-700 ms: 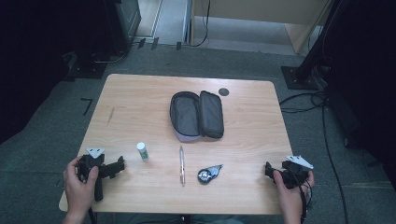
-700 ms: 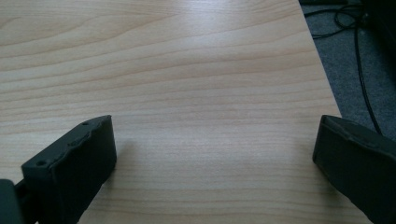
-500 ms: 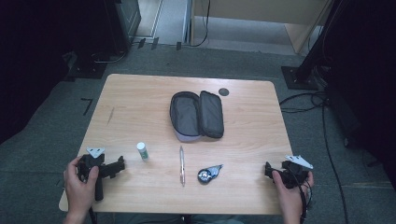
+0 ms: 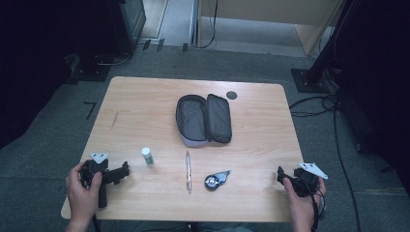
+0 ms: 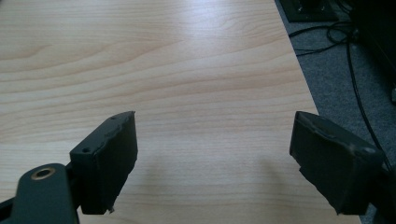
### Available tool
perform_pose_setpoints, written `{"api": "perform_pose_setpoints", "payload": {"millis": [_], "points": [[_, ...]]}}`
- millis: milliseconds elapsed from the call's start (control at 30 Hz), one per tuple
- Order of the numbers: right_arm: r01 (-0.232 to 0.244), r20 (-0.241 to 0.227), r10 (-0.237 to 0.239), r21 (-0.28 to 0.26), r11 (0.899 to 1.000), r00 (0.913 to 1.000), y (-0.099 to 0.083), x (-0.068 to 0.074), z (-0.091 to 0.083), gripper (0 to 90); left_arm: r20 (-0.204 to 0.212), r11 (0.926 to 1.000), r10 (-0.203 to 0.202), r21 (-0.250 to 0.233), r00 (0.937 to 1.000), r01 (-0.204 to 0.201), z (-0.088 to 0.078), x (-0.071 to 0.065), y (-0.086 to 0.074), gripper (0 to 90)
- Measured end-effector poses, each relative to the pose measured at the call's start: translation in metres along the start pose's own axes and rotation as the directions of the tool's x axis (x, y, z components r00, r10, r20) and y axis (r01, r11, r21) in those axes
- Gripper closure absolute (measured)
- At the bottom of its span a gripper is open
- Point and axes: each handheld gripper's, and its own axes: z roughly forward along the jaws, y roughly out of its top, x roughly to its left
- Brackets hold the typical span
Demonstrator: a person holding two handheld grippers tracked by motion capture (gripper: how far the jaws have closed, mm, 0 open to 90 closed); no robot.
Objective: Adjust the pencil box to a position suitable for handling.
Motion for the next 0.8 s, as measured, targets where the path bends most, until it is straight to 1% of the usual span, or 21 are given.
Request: {"api": "perform_pose_setpoints", "payload": {"millis": [67,167,200,233,267,300,333,367,400,433,600,733,767,800], "points": [[-0.005,-0.003,0.005,0.006,1.000,1.0000,0.005,0.003,-0.006,16.4,0.000,1.0000,0.000,0.000,1.0000,0.000,0.000,0.000,0.000,0.0],[0.023,-0.002,-0.023,-0.019,1.000,0.9997,0.013,0.009,-0.016,18.3,0.001,1.0000,0.000,0.001,1.0000,0.000,0.000,0.000,0.000,0.0],[0.037,-0.011,-0.038,-0.025,0.999,0.9992,0.018,0.015,-0.020,18.4,0.001,1.0000,0.000,0.001,1.0000,0.000,0.000,0.000,0.000,0.0],[0.037,-0.011,-0.038,-0.025,0.999,0.9992,0.018,0.015,-0.020,18.4,0.001,1.0000,0.000,0.001,1.0000,0.000,0.000,0.000,0.000,0.0],[0.059,-0.013,-0.060,-0.028,0.998,0.9981,0.023,0.021,-0.023,18.4,0.001,1.0000,0.000,0.001,1.0000,0.000,0.000,0.000,0.000,0.0],[0.059,-0.013,-0.060,-0.028,0.998,0.9981,0.023,0.021,-0.023,18.4,0.001,1.0000,0.000,0.001,1.0000,0.000,0.000,0.000,0.000,0.0],[0.067,-0.016,-0.068,-0.034,0.997,0.9976,0.025,0.024,-0.024,18.5,0.000,1.0000,0.000,0.001,1.0000,0.000,0.000,0.000,0.000,0.0],[0.085,-0.026,-0.087,-0.046,0.995,0.9959,0.031,0.029,-0.026,19.6,0.000,1.0000,0.000,0.001,1.0000,0.000,0.000,0.000,0.000,0.0],[0.082,-0.032,-0.084,-0.044,0.996,0.9960,0.034,0.032,-0.027,20.1,0.000,1.0000,0.000,0.001,1.0000,0.000,0.000,0.000,0.000,0.0],[0.082,-0.032,-0.084,-0.044,0.996,0.9960,0.034,0.032,-0.027,20.1,0.000,1.0000,-0.001,0.001,1.0000,0.001,0.000,0.000,0.000,0.0],[0.095,-0.064,-0.099,-0.066,0.993,0.9930,0.053,0.047,-0.030,22.4,0.000,1.0000,-0.001,0.000,1.0000,0.001,0.000,0.000,0.000,0.0],[0.121,-0.089,-0.129,-0.086,0.989,0.9877,0.065,0.059,-0.030,24.1,0.000,1.0000,0.000,0.001,1.0000,0.000,0.000,0.000,0.000,0.0],[0.130,-0.102,-0.138,-0.087,0.988,0.9852,0.070,0.065,-0.029,24.8,0.000,1.0000,-0.001,0.000,1.0000,0.001,0.000,0.000,0.000,0.0],[0.130,-0.108,-0.139,-0.088,0.988,0.9843,0.072,0.068,-0.029,25.0,0.000,1.0000,0.000,0.001,1.0000,0.000,0.000,0.000,0.000,0.0]]}}
